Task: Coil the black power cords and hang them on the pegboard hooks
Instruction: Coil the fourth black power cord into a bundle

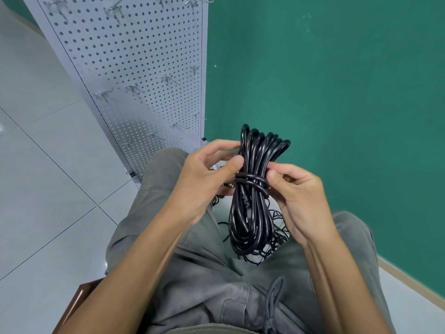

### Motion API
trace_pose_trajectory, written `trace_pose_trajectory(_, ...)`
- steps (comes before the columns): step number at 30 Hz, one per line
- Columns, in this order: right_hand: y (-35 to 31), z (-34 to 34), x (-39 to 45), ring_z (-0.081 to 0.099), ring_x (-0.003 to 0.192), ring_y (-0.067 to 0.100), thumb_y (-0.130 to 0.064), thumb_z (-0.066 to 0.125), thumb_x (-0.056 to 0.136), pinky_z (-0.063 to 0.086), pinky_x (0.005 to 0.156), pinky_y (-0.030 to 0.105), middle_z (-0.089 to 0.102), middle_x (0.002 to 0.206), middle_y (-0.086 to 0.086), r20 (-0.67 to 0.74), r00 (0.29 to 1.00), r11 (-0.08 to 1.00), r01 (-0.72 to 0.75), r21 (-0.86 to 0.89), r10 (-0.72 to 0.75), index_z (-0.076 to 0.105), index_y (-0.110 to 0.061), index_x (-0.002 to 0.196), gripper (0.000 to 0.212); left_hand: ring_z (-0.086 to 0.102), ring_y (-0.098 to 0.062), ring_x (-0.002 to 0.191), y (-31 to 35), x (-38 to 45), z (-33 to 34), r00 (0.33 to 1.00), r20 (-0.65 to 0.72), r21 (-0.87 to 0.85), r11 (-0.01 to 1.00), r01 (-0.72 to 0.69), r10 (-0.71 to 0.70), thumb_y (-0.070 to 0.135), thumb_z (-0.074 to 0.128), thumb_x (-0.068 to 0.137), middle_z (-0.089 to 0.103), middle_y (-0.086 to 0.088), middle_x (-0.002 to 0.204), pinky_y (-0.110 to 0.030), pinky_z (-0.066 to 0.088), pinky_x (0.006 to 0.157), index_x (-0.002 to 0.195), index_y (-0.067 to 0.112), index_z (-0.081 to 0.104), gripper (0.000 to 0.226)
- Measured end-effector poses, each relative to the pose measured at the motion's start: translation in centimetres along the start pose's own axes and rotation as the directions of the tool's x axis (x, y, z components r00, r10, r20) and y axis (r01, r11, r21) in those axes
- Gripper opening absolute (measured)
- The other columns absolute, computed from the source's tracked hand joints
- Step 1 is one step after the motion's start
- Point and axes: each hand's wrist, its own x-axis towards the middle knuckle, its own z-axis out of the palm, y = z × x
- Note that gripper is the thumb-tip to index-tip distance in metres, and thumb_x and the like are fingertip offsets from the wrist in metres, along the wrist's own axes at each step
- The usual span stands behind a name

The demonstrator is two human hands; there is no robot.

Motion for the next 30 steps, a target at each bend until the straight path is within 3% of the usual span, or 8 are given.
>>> trace_pose_trajectory(6, 0.3, 0.5, 0.4, 0.071, 0.092, 0.024, -0.021, 0.077, 0.075, 0.059, 0.092, 0.038, 0.077, 0.101, 0.016, -0.032, 0.999, 0.994, -0.034, 0.106, 0.038, 0.077, -0.004, 0.095, 0.026, 0.074, -0.013, 0.071, 1.4, 0.8, -0.2, 0.997, -0.037, 0.18, 0.981, -0.065, 0.073, 0.011, 0.078, 0.087, 0.076, 0.003, 0.104, -0.025, 0.061, 0.068, 0.102, 0.024, 0.07, 0.021)
trace_pose_trajectory(10, 0.4, 0.9, 1.3, 0.066, 0.102, 0.02, -0.041, 0.065, 0.094, 0.055, 0.099, 0.056, 0.069, 0.114, 0.018, -0.216, 0.976, 0.999, 0.009, -0.046, -0.019, 0.063, -0.005, 0.109, 0.039, 0.075, -0.008, 0.082, 1.7, 2.1, -0.1, 0.996, -0.017, 0.429, 0.901, -0.068, 0.083, 0.02, 0.081, 0.087, 0.072, 0.015, 0.108, -0.032, 0.062, 0.085, 0.101, 0.035, 0.071, 0.023)
trace_pose_trajectory(12, -0.3, 0.5, 2.0, 0.063, 0.104, 0.009, -0.053, 0.068, 0.091, 0.056, 0.097, 0.051, 0.059, 0.118, 0.004, -0.23, 0.963, 0.984, 0.108, -0.144, -0.139, 0.053, -0.019, 0.118, 0.046, 0.073, -0.002, 0.087, 1.9, 3.1, 0.1, 0.996, 0.011, 0.532, 0.843, -0.076, 0.083, 0.024, 0.081, 0.087, 0.07, 0.021, 0.107, -0.028, 0.06, 0.088, 0.104, 0.033, 0.071, 0.022)
trace_pose_trajectory(14, -1.6, -0.1, 3.4, 0.062, 0.111, 0.005, -0.053, 0.067, 0.086, 0.054, 0.1, 0.035, 0.053, 0.131, -0.005, -0.108, 0.963, 0.929, 0.202, -0.311, -0.246, 0.05, -0.035, 0.13, 0.051, 0.074, -0.002, 0.086, 2.1, 4.3, 0.6, 0.996, 0.05, 0.58, 0.81, -0.086, 0.069, 0.023, 0.082, 0.087, 0.072, 0.017, 0.11, -0.03, 0.06, 0.088, 0.107, 0.029, 0.072, 0.023)
trace_pose_trajectory(18, -3.3, -0.8, 7.3, 0.065, 0.109, 0.007, -0.043, 0.075, 0.087, 0.049, 0.099, 0.027, 0.069, 0.118, -0.007, 0.154, 0.973, 0.811, 0.227, -0.539, -0.17, 0.069, -0.032, 0.121, 0.036, 0.076, -0.007, 0.081, 1.9, 7.0, 1.7, 0.991, 0.116, 0.618, 0.777, -0.122, 0.063, 0.022, 0.082, 0.087, 0.073, 0.009, 0.113, -0.039, 0.062, 0.087, 0.105, 0.03, 0.071, 0.023)
trace_pose_trajectory(22, -2.4, -1.7, 10.5, 0.067, 0.095, 0.006, -0.021, 0.077, 0.09, 0.049, 0.088, 0.018, 0.075, 0.104, -0.001, 0.058, 0.986, 0.86, 0.167, -0.482, -0.159, 0.074, -0.018, 0.111, 0.022, 0.076, -0.011, 0.081, 0.7, 9.8, 1.9, 0.991, 0.123, 0.591, 0.799, -0.11, 0.046, 0.014, 0.078, 0.09, 0.074, 0.006, 0.111, -0.044, 0.061, 0.089, 0.101, 0.032, 0.069, 0.023)
trace_pose_trajectory(28, 0.0, -2.9, 15.7, 0.067, 0.109, 0.012, -0.016, 0.076, 0.089, 0.05, 0.1, 0.027, 0.075, 0.111, -0.002, -0.019, 0.993, 0.86, 0.093, -0.502, -0.119, 0.076, -0.015, 0.117, 0.028, 0.073, -0.013, 0.101, -2.5, 14.0, 2.0, 0.99, 0.101, 0.602, 0.786, -0.137, 0.095, 0.002, 0.068, 0.096, 0.072, 0.011, 0.112, -0.037, 0.061, 0.09, 0.104, 0.025, 0.067, 0.024)
trace_pose_trajectory(30, 0.7, -3.1, 17.4, 0.067, 0.112, 0.011, -0.017, 0.075, 0.091, 0.049, 0.1, 0.021, 0.074, 0.117, 0.0, 0.016, 0.998, 0.859, 0.064, -0.507, -0.064, 0.073, -0.011, 0.122, 0.032, 0.072, -0.016, 0.107, -3.8, 15.5, 1.6, 0.99, 0.106, 0.617, 0.774, -0.142, 0.097, 0.0, 0.065, 0.098, 0.072, 0.01, 0.114, -0.039, 0.062, 0.087, 0.106, 0.023, 0.066, 0.025)
